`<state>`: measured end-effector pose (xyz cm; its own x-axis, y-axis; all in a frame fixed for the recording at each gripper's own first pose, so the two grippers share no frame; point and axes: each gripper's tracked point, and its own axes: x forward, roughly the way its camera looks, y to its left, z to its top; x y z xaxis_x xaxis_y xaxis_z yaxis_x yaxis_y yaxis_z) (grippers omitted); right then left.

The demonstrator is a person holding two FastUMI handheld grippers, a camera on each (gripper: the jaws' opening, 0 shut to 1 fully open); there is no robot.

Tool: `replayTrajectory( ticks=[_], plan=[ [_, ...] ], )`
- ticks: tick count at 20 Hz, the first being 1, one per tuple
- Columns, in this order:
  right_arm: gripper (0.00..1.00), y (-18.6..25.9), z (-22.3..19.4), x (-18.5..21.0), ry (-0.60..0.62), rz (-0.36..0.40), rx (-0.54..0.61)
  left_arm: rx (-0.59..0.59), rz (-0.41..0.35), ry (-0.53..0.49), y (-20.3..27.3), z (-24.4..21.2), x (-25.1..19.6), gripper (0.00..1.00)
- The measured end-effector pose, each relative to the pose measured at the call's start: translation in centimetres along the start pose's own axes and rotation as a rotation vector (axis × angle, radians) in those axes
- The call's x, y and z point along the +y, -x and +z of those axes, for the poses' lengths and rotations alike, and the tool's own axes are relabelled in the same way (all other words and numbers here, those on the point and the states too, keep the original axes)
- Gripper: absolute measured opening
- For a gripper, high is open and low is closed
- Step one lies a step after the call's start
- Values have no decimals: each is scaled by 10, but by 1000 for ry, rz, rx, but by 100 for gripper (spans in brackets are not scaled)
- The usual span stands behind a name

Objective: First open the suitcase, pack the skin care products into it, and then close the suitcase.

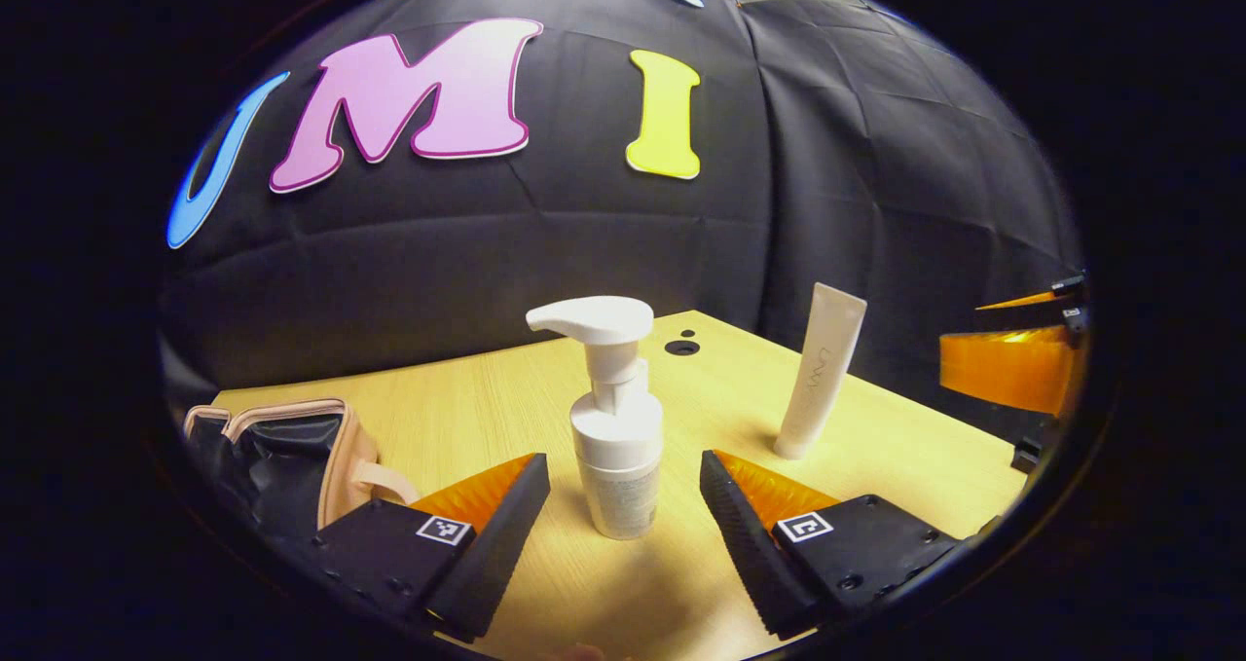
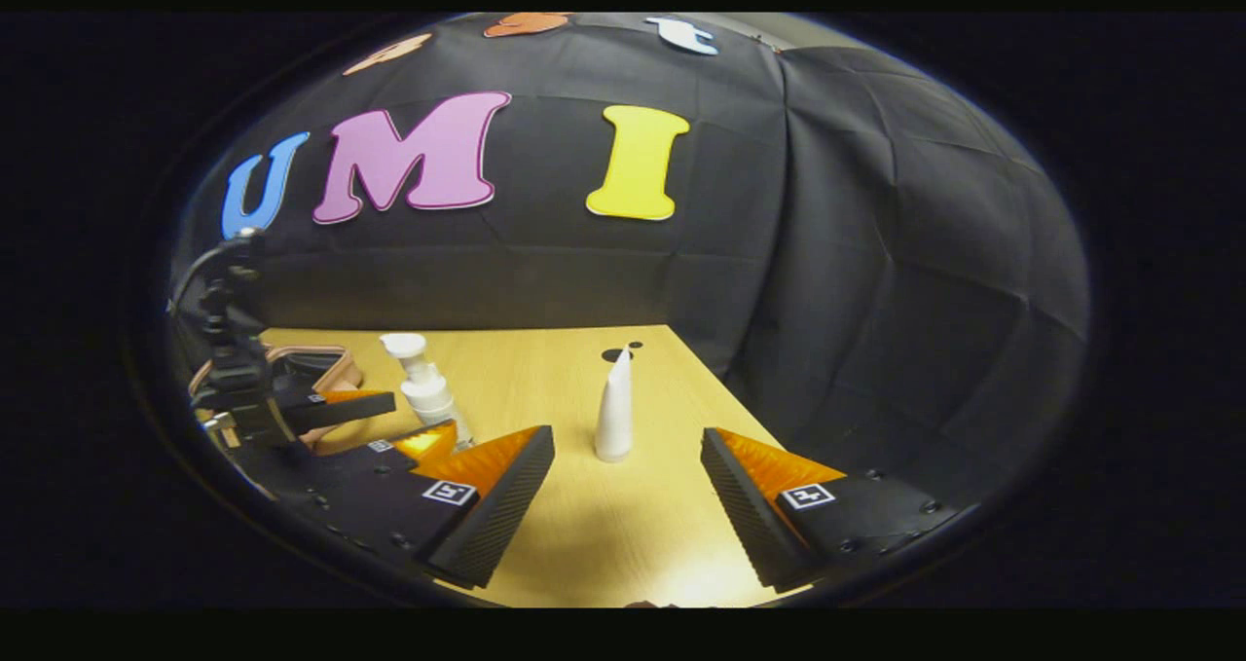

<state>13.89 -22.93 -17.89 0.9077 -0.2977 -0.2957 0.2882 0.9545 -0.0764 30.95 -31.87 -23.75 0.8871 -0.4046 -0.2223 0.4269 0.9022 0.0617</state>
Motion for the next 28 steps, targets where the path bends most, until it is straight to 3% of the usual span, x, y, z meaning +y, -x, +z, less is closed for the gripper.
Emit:
replayTrajectory(
  ticks=[5, 7, 8, 10, 16, 22, 23, 25, 27, 28],
  plan=[
    [97, -32, -4, 9, -144, 43, 4, 40, 6, 24, -46, -18, -4, 97],
    [97, -53, -8, 7, -145, 47, 10, 52, 6, 40, -54, -22, -4, 88],
    [97, -62, -12, 8, -136, 51, 15, 49, 15, 44, -56, -22, -1, 74],
    [98, -80, -17, 10, -112, 50, 20, 49, 11, 58, -58, -20, 0, 64],
    [98, -131, -39, 24, -51, 21, 39, 51, 53, 94, -41, -27, 27, 61],
    [96, -163, -47, 15, 1, -63, 27, 54, 70, 79, -15, -38, 46, 61],
    [87, -164, -46, 14, 12, -71, 20, 55, 71, 80, -13, -40, 47, 61],
    [56, -168, -50, 15, 9, -74, 22, 55, 69, 78, -7, -42, 49, 61],
    [43, -168, -48, 17, 32, -68, 12, 56, 70, 78, -2, -44, 50, 61],
    [43, -167, -48, 20, 40, -58, 11, 58, 74, 81, 0, -45, 50, 61]
  ],
)
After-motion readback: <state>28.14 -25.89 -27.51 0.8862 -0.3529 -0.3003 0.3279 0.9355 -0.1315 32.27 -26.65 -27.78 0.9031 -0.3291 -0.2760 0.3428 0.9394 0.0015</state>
